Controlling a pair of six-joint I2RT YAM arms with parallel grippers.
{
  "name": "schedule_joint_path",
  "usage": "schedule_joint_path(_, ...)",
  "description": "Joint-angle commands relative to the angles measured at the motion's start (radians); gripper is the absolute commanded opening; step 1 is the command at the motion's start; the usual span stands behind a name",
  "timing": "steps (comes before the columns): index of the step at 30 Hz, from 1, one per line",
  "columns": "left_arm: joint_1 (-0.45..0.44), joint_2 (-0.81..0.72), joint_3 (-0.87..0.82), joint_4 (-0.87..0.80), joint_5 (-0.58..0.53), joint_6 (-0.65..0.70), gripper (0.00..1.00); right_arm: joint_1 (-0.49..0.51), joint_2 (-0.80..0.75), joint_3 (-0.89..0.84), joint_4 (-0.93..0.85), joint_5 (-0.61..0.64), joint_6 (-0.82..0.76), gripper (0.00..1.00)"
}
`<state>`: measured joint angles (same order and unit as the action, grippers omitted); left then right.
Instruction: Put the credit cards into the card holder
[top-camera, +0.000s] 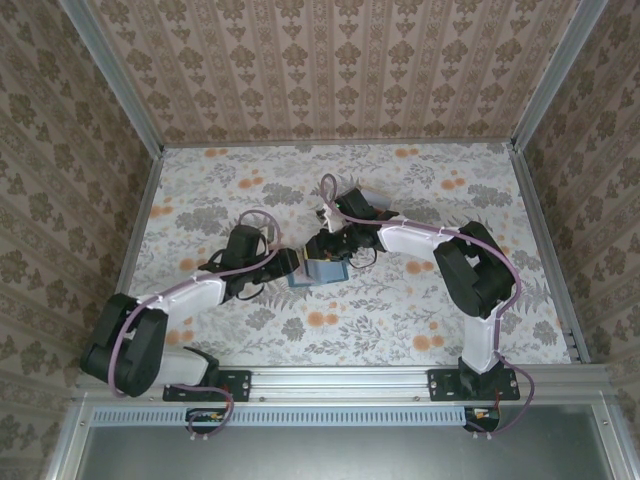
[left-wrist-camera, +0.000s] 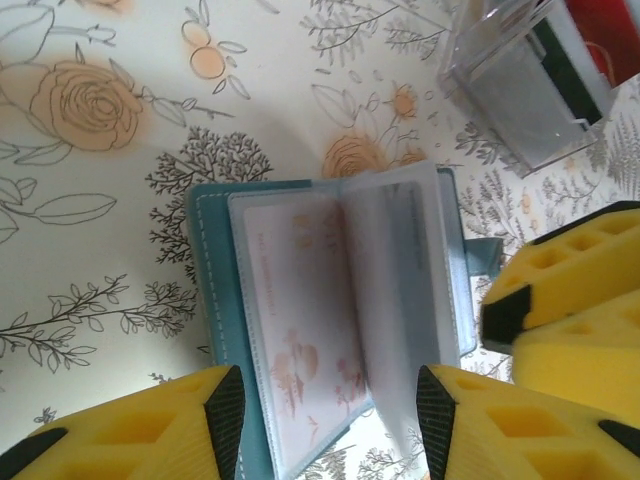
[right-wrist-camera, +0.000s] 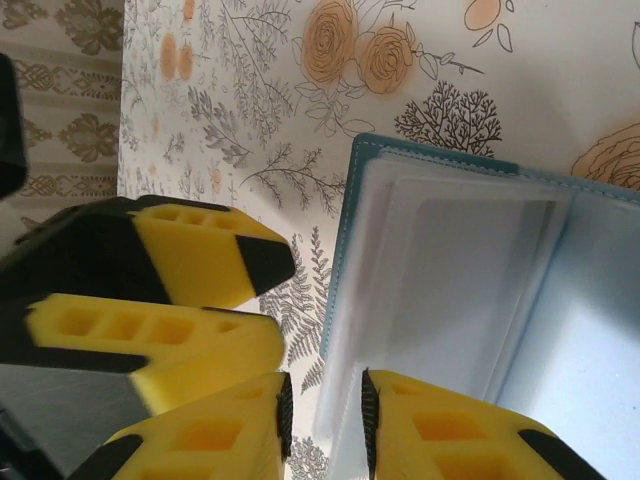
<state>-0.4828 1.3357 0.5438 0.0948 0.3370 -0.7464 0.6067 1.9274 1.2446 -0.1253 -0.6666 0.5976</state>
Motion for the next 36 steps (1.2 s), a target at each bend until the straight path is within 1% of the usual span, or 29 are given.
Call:
schedule_joint_path(1, 0.009, 0.007, -0.011, 0.036, 0.018, -0.024, 0.52, 0.006, 0.024, 0.007, 0.017, -0.019, 0.017, 0.27)
schedule_joint_path(6, 0.017, 0.009, -0.029, 0.04, 0.014, -0.022, 0.5, 0.005, 0.028, 0.01, -0.029, 0.027, -0.024, 0.28)
schedule_joint_path(10, 0.02, 0.008, -0.045, 0.043, 0.014, -0.02, 0.47, 0.0, 0.014, 0.013, -0.096, 0.1, -0.082, 0.29)
schedule_joint_path(12, 0.051, 0.005, -0.045, 0.037, 0.016, -0.014, 0.46, -0.013, -0.009, -0.008, -0.098, 0.124, -0.09, 0.29)
schedule_joint_path(13, 0.052, 0.003, -0.043, 0.033, 0.016, -0.011, 0.47, -0.022, -0.019, -0.011, -0.114, 0.142, -0.104, 0.29)
schedule_joint_path(16, 0.055, 0.003, -0.029, 0.016, 0.014, 0.003, 0.47, -0.04, -0.04, -0.011, -0.198, 0.237, -0.168, 0.3)
schedule_joint_path(23, 0.059, 0.017, 0.0, -0.008, 0.01, 0.028, 0.47, -0.095, -0.114, -0.066, -0.304, 0.445, -0.253, 0.31)
schedule_joint_path(25, 0.059, 0.024, 0.006, -0.009, 0.012, 0.033, 0.47, -0.117, -0.137, -0.091, -0.308, 0.467, -0.259, 0.31)
schedule_joint_path(28, 0.059, 0.044, 0.024, -0.017, 0.018, 0.047, 0.47, -0.144, -0.166, -0.12, -0.303, 0.462, -0.263, 0.31)
schedule_joint_path(31, 0.059, 0.064, 0.059, -0.032, 0.032, 0.062, 0.47, -0.173, -0.195, -0.131, -0.297, 0.447, -0.26, 0.35)
schedule_joint_path(33, 0.059, 0.079, 0.084, -0.045, 0.034, 0.072, 0.48, -0.207, -0.218, -0.137, -0.276, 0.433, -0.256, 0.36)
schedule_joint_path(36, 0.059, 0.097, 0.135, -0.074, 0.03, 0.102, 0.49, -0.261, -0.223, -0.095, -0.28, 0.448, -0.287, 0.41)
